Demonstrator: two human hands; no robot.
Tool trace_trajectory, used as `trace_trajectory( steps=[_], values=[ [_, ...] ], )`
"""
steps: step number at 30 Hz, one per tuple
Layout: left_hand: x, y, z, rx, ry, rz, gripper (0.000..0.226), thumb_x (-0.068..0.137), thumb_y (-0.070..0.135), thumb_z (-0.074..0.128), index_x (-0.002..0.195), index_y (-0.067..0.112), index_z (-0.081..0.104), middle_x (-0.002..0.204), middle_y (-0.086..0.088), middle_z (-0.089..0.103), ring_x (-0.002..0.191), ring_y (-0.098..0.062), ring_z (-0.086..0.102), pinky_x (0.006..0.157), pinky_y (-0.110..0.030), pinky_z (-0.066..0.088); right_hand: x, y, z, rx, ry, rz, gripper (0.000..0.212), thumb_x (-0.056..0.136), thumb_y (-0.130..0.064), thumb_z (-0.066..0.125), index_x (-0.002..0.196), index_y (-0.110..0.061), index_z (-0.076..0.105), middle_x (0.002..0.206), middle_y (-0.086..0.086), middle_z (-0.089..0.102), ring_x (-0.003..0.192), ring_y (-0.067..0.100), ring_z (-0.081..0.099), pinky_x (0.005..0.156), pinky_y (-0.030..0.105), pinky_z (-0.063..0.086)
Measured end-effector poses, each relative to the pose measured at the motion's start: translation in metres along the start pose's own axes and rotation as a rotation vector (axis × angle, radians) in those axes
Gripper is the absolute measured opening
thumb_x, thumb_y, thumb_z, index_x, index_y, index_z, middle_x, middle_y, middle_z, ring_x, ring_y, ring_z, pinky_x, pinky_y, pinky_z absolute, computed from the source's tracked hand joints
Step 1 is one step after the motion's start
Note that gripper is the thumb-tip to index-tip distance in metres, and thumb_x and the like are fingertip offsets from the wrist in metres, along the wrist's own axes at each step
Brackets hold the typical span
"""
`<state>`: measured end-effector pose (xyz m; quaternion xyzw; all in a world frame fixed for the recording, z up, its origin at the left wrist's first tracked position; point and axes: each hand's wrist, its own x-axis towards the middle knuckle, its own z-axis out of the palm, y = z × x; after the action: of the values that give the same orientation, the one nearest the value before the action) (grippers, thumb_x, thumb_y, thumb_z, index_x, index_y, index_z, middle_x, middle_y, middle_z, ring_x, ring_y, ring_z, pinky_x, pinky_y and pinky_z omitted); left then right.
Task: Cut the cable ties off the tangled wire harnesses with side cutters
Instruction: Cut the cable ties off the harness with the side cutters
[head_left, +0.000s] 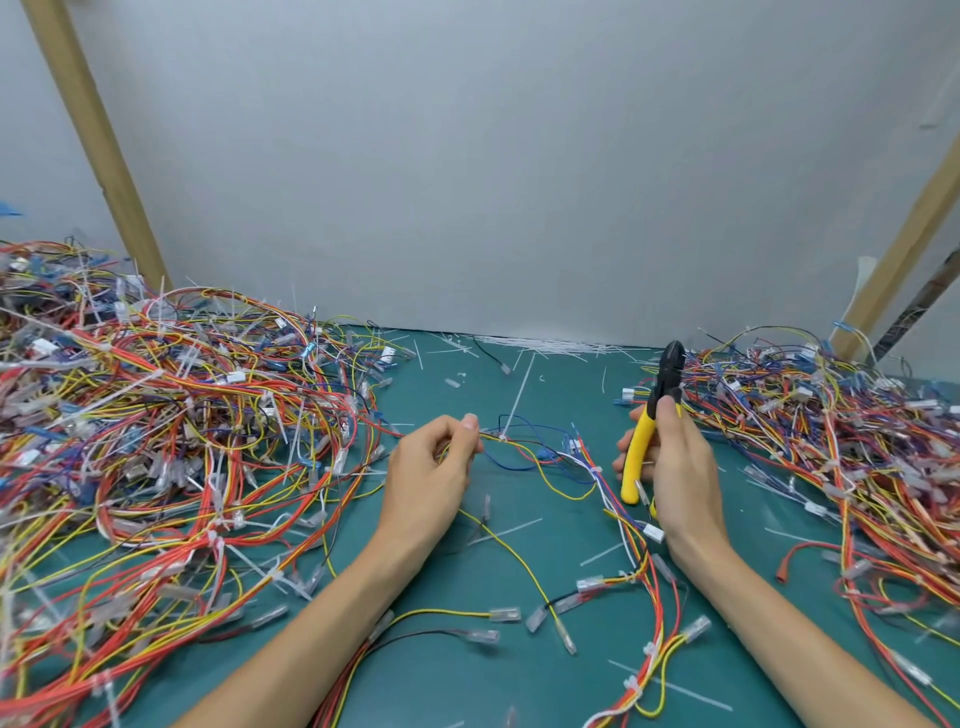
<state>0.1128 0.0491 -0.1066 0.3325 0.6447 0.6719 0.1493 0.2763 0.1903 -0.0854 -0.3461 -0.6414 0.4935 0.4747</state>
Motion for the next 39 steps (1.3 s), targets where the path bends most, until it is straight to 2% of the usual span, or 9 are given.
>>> trace_trajectory(
  steps=[5,13,17,20,23,25,29,35,39],
  values=[
    [-0.001,0.001,0.000,0.015,-0.005,0.013,0.038,0.098,0.036,0.053,0.068,0.017,0.063,0.050,0.010,0.043,0.046,-0.011,0.033,0.053,-0.026,0.027,-0.004,-0.001,0.001,0.053,-0.057,-0.004,0.043,0.100,-0.048,0.040,0.081,-0.014,0.059,0.058,0.003,0.056,0.049,0.019,0.052,0.049,0.034,0.044],
    [-0.003,0.003,-0.001,0.078,-0.020,0.043,0.043,0.092,0.050,0.052,0.063,0.018,0.057,0.051,0.008,0.043,0.051,-0.014,0.035,0.057,-0.030,0.029,-0.003,-0.001,0.002,0.025,-0.149,0.020,0.052,0.087,-0.060,0.044,0.077,-0.013,0.063,0.061,0.010,0.060,0.053,0.027,0.056,0.057,0.041,0.047],
    [-0.003,0.005,-0.001,0.114,-0.018,0.040,0.043,0.086,0.054,0.050,0.058,0.022,0.056,0.050,0.004,0.038,0.053,-0.017,0.034,0.058,-0.033,0.027,-0.005,0.000,-0.001,0.018,-0.146,0.012,0.044,0.100,-0.046,0.042,0.082,-0.012,0.065,0.065,0.012,0.064,0.056,0.029,0.059,0.057,0.036,0.047],
    [-0.004,0.005,-0.002,0.160,-0.007,0.056,0.050,0.091,0.048,0.053,0.056,0.014,0.045,0.053,0.000,0.034,0.055,-0.017,0.032,0.058,-0.034,0.026,-0.008,-0.003,0.000,-0.030,-0.137,-0.026,0.035,0.098,-0.042,0.046,0.087,-0.015,0.066,0.070,0.010,0.067,0.057,0.024,0.062,0.058,0.038,0.049],
    [-0.004,0.005,-0.002,0.211,0.014,0.079,0.052,0.097,0.035,0.055,0.058,0.013,0.030,0.058,0.000,0.025,0.058,-0.016,0.027,0.058,-0.034,0.023,-0.013,-0.005,0.002,-0.197,-0.073,-0.170,0.024,0.088,-0.045,0.047,0.093,-0.027,0.062,0.075,-0.002,0.066,0.062,0.016,0.065,0.062,0.041,0.052],
    [-0.003,0.006,-0.002,0.213,0.019,0.080,0.050,0.098,0.032,0.054,0.058,0.017,0.028,0.057,0.002,0.023,0.058,-0.016,0.026,0.058,-0.034,0.022,-0.015,-0.005,0.003,-0.329,-0.047,-0.296,0.017,0.086,-0.041,0.051,0.098,-0.030,0.056,0.077,-0.007,0.060,0.072,0.014,0.061,0.066,0.036,0.046],
    [-0.002,0.004,-0.003,0.191,0.015,0.079,0.051,0.098,0.032,0.054,0.058,0.013,0.027,0.058,-0.001,0.024,0.058,-0.016,0.024,0.058,-0.034,0.021,-0.016,-0.005,0.007,-0.498,-0.057,-0.433,0.026,0.080,-0.030,0.067,0.104,-0.029,0.057,0.095,-0.011,0.053,0.087,0.003,0.053,0.075,0.024,0.038],
    [-0.002,0.004,-0.002,0.155,0.005,0.068,0.051,0.087,0.048,0.051,0.059,0.014,0.027,0.058,-0.002,0.023,0.058,-0.016,0.023,0.059,-0.034,0.022,-0.018,-0.005,0.006,-0.564,-0.088,-0.465,0.044,0.067,-0.015,0.078,0.106,-0.029,0.063,0.101,-0.011,0.054,0.096,0.012,0.055,0.088,0.043,0.047],
    [-0.002,0.006,-0.003,0.117,0.000,0.056,0.050,0.087,0.047,0.052,0.057,0.017,0.027,0.059,-0.001,0.022,0.058,-0.017,0.022,0.059,-0.036,0.021,-0.018,-0.007,0.005,-0.574,-0.098,-0.471,0.046,0.066,-0.015,0.077,0.109,-0.028,0.063,0.103,-0.010,0.054,0.098,0.013,0.055,0.089,0.042,0.047]
  ],
)
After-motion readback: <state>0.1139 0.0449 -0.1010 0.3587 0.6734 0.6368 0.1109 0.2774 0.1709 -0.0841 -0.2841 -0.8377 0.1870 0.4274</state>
